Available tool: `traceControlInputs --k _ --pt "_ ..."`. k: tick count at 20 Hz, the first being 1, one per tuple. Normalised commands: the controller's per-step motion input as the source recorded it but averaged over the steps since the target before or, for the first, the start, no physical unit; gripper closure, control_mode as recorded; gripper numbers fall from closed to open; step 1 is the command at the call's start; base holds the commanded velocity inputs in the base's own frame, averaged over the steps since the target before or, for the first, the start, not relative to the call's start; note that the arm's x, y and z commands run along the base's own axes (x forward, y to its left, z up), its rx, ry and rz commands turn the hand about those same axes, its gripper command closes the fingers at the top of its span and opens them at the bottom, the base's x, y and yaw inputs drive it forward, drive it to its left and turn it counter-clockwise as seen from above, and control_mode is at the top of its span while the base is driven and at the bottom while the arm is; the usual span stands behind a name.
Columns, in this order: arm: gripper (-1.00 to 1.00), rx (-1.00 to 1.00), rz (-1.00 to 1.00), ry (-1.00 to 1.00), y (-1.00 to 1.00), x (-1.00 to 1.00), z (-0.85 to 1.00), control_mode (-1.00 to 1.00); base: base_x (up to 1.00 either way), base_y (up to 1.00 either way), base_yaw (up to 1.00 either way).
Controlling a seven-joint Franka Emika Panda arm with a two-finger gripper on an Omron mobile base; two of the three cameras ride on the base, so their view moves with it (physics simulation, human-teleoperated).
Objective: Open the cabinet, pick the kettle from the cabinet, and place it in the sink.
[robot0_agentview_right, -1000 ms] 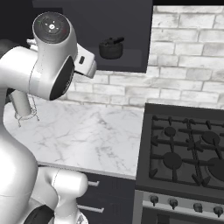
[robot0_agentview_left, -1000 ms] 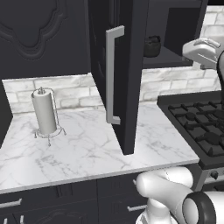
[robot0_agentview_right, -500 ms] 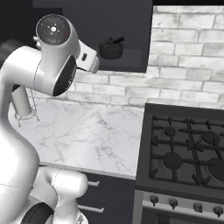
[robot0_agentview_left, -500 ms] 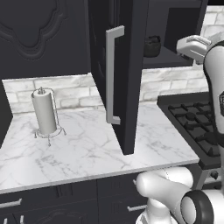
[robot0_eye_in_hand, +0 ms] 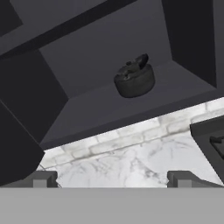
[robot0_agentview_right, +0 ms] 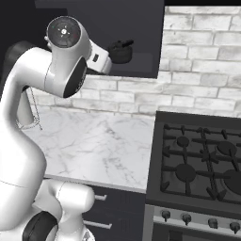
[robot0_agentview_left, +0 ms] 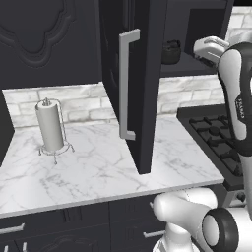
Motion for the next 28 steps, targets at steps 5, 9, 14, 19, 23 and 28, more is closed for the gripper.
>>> traceControlInputs --k 5,9,14,19,23,28 --pt "-1.0 0.0 0.0 0.0 -0.18 0.27 0.07 -1.0 0.0 0.0 0.0" --pt "-1.0 0.0 0.0 -0.02 -0.1 0.26 0.06 -1.0 0.0 0.0 0.0" --pt "-1.0 0.0 0.0 -0.06 0.02 0.28 0.02 -1.0 0.0 0.0 0.0" --pt "-1.0 0.0 0.0 -0.1 0.1 0.23 0.0 -1.0 0.0 0.0 0.0" --pt "-1.0 0.0 0.0 -0.13 0.04 0.22 0.0 -1.0 0.0 0.0 0.0" --pt "-1.0 0.0 -0.01 -0.06 0.02 0.26 0.0 -1.0 0.0 0.0 0.0"
